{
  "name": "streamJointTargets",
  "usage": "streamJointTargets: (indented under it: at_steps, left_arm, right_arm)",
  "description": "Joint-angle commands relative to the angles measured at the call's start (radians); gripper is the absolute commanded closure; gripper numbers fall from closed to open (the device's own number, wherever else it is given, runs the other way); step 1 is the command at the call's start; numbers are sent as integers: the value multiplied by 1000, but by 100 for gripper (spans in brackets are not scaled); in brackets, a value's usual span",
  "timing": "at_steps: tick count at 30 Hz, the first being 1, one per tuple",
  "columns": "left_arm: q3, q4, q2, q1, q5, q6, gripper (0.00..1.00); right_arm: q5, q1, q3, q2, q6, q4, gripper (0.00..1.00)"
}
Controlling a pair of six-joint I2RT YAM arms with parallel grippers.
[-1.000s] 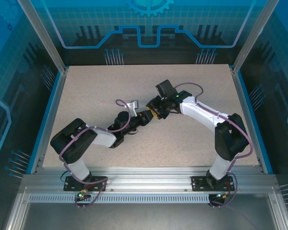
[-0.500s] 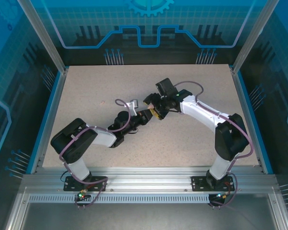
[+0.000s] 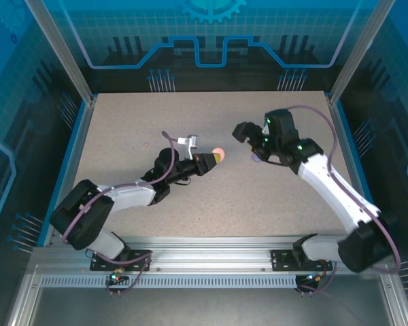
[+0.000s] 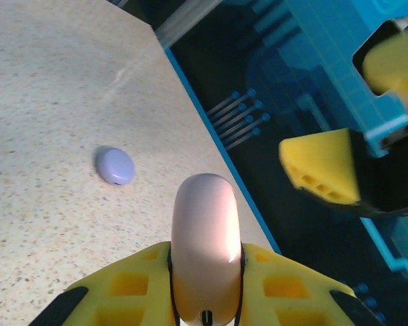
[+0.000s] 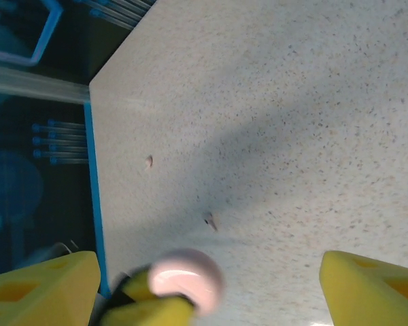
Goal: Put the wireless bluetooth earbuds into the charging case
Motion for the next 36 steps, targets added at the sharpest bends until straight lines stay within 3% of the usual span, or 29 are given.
streamJointTargets:
  at_steps: [1, 4, 8, 22, 32, 36]
  left_arm:
    - [60, -153, -66, 38, 225, 97, 100]
    - [96, -254, -95, 48, 321, 139, 100]
    - [123, -308, -111, 48, 368, 150, 100]
    - [121, -276, -115, 48, 356, 138, 100]
    - [108, -258, -147, 47, 353, 137, 100]
    - [106, -260, -150, 48, 350, 139, 100]
  right_arm:
    - [-98, -6, -150, -119, -260, 158, 15]
    - [-180, -7, -244, -215, -329, 216, 15]
    - [-252, -2, -303, -255, -332, 283, 15]
    - [-188, 107, -247, -100, -332, 317, 16]
    - [-167, -37, -405, -73, -260, 386, 17]
    - [-220, -63, -437, -109, -239, 398, 18]
